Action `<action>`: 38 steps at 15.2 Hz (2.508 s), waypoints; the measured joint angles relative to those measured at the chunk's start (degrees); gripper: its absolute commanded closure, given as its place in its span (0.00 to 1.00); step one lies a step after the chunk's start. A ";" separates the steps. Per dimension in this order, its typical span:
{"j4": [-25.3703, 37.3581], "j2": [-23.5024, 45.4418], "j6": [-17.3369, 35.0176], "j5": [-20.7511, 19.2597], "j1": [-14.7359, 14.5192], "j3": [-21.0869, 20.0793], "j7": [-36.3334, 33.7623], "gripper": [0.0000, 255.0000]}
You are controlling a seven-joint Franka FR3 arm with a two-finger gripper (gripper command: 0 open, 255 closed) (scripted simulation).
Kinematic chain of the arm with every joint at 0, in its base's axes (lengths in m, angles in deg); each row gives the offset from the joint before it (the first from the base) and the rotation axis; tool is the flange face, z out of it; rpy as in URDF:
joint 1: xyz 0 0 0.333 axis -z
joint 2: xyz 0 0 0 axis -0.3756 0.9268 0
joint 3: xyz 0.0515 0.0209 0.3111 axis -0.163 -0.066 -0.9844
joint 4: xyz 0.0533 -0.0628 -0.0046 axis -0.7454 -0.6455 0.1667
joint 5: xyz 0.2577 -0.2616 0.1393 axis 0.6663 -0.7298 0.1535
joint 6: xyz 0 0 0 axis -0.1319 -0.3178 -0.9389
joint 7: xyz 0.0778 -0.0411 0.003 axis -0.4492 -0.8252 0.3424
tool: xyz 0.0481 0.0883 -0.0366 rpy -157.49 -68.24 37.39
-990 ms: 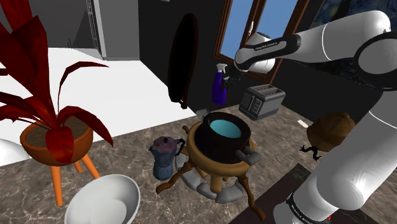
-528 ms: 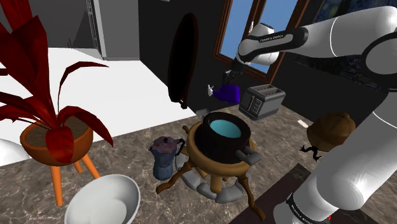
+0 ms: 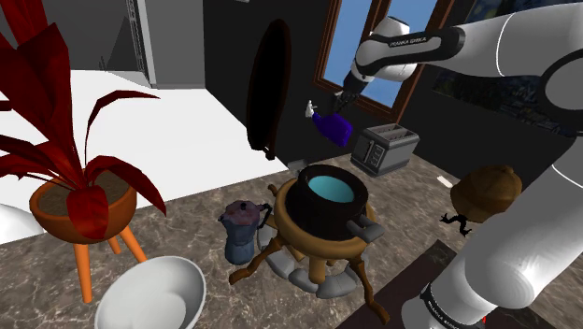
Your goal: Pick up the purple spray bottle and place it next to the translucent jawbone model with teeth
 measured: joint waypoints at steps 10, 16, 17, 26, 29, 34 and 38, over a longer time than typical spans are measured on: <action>6.99 -0.66 -7.59 -0.71 0.02 -0.06 -0.95 1.00; 10.11 -1.35 -11.40 -0.98 0.19 0.10 -0.95 1.00; 8.72 -2.65 -11.28 -1.22 0.42 0.30 -0.57 1.00; -5.23 -18.14 -12.56 -4.78 4.06 3.36 4.63 1.00; -9.05 -23.17 -13.68 -6.20 5.58 4.31 6.27 1.00; -14.30 -31.44 -16.62 -8.71 8.65 6.46 9.77 1.00; -16.50 -36.52 -19.39 -10.66 11.14 8.99 13.39 1.00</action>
